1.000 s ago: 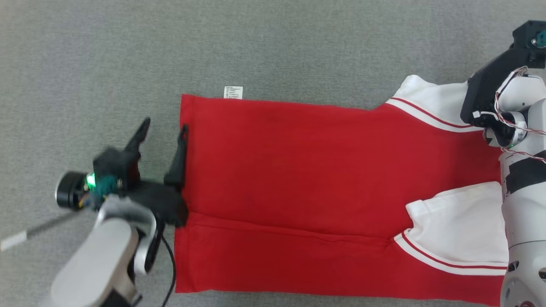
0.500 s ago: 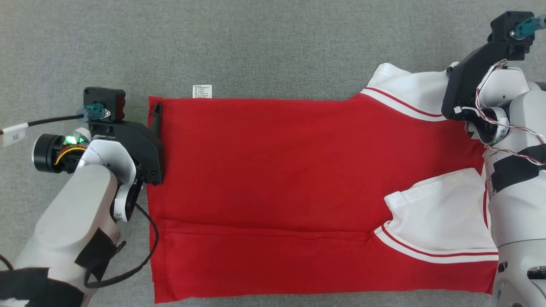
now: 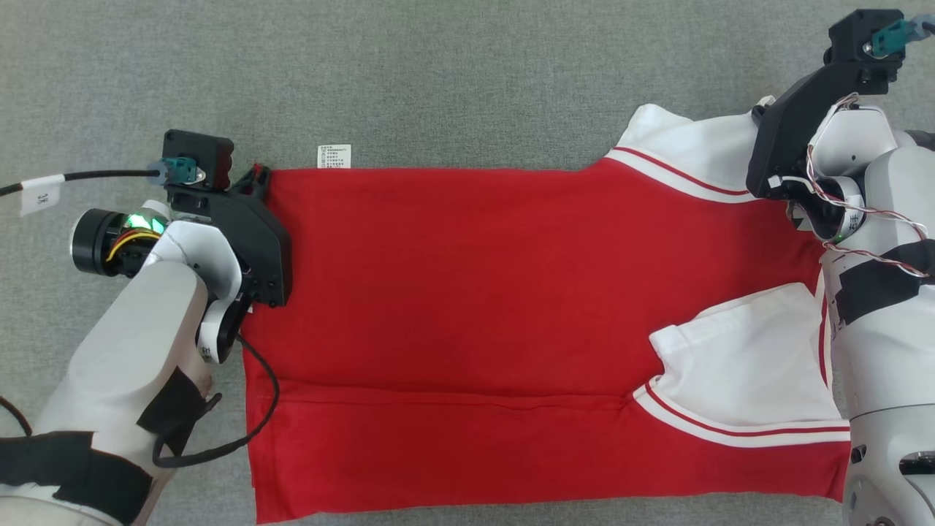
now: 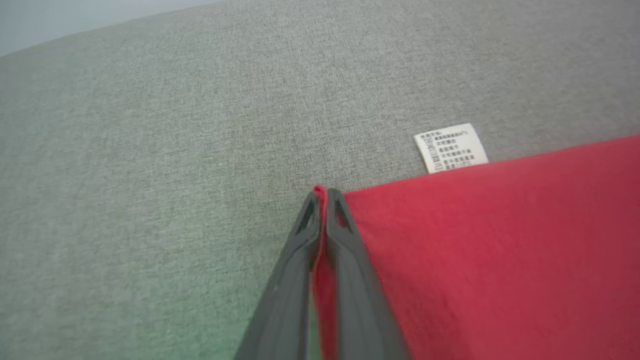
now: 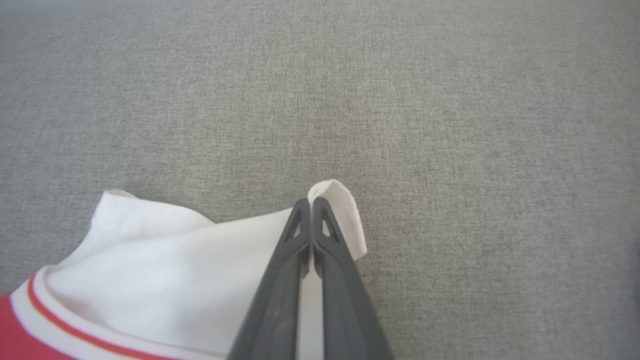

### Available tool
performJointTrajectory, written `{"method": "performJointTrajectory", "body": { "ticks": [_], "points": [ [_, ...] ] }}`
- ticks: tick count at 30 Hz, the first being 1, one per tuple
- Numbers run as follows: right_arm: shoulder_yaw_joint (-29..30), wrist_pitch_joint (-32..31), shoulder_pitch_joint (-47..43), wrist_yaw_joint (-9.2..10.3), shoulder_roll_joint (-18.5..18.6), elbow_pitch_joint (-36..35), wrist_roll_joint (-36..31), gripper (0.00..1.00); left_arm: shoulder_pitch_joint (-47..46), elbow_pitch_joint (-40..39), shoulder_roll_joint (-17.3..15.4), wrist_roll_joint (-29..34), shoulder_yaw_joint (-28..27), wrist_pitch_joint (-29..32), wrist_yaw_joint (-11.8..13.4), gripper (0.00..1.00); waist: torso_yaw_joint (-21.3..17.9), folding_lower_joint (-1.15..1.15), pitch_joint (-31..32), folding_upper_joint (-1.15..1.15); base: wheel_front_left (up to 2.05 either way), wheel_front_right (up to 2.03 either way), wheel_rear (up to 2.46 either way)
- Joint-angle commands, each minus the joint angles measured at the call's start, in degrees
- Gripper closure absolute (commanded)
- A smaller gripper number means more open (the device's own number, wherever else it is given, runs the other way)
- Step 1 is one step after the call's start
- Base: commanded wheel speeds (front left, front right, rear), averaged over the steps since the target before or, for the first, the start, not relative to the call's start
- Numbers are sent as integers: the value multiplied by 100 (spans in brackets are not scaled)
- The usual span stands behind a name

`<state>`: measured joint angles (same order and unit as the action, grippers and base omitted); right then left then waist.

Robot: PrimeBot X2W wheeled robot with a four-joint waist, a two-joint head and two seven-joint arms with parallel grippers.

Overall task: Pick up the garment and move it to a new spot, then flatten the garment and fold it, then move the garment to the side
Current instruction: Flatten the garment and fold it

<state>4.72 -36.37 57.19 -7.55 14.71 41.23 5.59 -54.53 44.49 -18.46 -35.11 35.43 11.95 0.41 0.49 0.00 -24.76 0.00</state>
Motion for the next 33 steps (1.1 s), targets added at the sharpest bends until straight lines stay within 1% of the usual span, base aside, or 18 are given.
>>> {"method": "performJointTrajectory", "body": {
  "ticks": [1,5,9,10,12,18,22,26,29,33],
  "points": [
    [-27,-15,44,12,-3,4,20,100,28,107,-11,19,29,26,-22,100,-13,0,-6,0,0,0,0],
    [-50,137,37,12,23,-71,113,100,-34,128,-9,36,-14,-243,13,100,-17,0,8,0,0,0,0],
    [-11,472,-170,12,57,-283,354,100,108,-52,-80,144,10,-742,21,100,23,0,98,0,0,0,0],
    [-4,577,-266,12,69,-379,430,100,191,-124,-75,154,17,-882,1,100,39,0,138,0,0,0,0],
    [38,753,-507,12,78,-626,646,100,361,-294,-120,221,37,-1180,40,100,62,0,213,0,0,0,0],
    [260,980,-1614,12,141,-1680,1185,100,1082,-1013,-227,320,60,-1993,240,100,68,0,444,0,0,0,0],
    [563,1055,-2435,12,19,-2622,1481,100,1621,-1576,-346,393,40,-2359,485,100,35,0,602,0,0,0,0],
    [801,917,-3244,12,-198,-3539,1731,100,2113,-2157,-462,485,25,-2585,623,100,16,0,724,0,0,0,0],
    [992,848,-3735,12,-317,-4088,1799,100,2428,-2476,-495,500,-75,-2662,754,100,-11,0,810,0,0,0,0],
    [1135,720,-4148,12,-476,-4442,1831,100,2698,-2687,-506,591,-152,-2704,823,100,-40,0,924,0,0,0,0]
  ]
}}
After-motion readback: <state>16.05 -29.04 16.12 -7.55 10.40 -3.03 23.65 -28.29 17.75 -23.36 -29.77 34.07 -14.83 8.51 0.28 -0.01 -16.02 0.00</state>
